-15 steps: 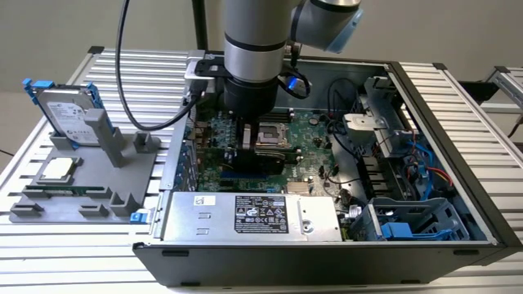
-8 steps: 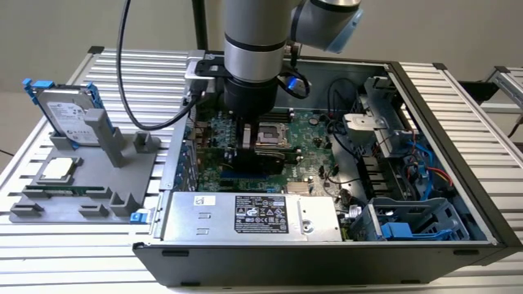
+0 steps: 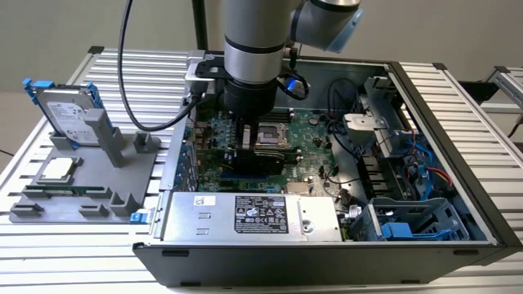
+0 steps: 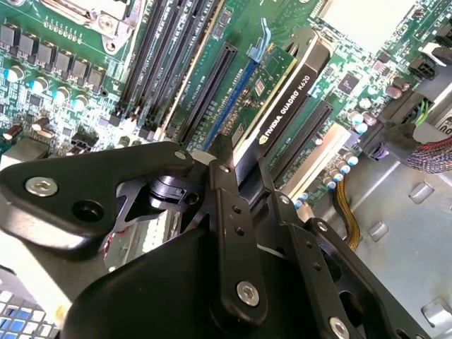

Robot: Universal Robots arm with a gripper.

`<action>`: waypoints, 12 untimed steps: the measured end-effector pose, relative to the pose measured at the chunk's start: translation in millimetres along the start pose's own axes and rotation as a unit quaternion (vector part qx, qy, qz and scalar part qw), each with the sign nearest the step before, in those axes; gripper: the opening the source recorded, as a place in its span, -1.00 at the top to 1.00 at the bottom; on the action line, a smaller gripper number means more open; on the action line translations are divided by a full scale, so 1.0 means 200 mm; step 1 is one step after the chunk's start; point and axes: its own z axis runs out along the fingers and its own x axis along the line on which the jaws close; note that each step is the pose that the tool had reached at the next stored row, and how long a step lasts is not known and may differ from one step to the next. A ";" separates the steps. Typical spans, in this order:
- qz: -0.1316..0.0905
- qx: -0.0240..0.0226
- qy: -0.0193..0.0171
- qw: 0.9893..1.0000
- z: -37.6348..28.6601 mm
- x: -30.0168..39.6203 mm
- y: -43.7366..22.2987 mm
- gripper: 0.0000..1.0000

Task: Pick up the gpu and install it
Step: 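Insert the gpu into the slot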

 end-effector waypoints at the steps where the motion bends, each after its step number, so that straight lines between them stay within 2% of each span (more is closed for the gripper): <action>1: 0.000 0.000 0.000 1.000 0.000 0.000 0.000 1.00; 12: -0.009 0.000 0.000 1.000 -0.003 0.004 0.001 1.00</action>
